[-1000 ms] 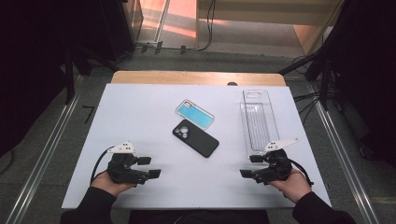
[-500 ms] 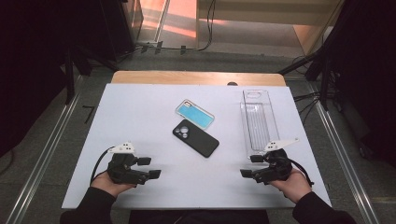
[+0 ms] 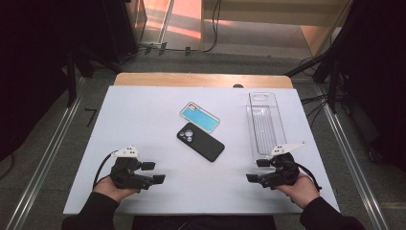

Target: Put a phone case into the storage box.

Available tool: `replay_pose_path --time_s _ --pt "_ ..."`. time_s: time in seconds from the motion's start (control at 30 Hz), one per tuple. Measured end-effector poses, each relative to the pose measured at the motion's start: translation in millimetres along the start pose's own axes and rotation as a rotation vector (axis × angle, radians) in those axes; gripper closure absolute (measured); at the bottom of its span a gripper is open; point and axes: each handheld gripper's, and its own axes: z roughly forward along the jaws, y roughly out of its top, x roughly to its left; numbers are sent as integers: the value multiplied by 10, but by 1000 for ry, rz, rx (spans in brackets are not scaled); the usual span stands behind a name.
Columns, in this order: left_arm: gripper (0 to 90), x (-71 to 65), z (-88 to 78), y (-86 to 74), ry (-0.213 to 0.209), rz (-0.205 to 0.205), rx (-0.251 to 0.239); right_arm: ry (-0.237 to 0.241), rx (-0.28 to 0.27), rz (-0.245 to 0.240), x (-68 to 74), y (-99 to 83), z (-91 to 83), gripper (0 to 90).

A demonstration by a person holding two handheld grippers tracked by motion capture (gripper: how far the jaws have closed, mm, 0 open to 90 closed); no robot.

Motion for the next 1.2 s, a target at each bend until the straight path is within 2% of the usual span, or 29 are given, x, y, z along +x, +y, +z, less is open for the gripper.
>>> replay_pose_path --time_s 0.27,0.63,0.73,0.9,1.0,1.07,1.2 --pt "263 -30 7 1 -12 10 2 0 3 -4 -7 0 3 180" --pt "263 -18 -3 0 -11 -1 -5 -2 4 -4 -4 27 17 180" --pt "263 -14 -4 1 -10 -2 -4 11 8 -7 13 56 26 180" --pt "263 -11 -6 2 -7 -3 -4 22 3 -19 62 106 40 180" --pt "263 -10 -6 3 -8 -5 -4 38 8 -34 126 154 83 180" --pt "263 -7 -8 5 -8 -5 -3 43 6 -61 195 217 119 180" --pt "263 -6 -9 4 -8 -4 -7 46 0 -74 244 274 151 180"
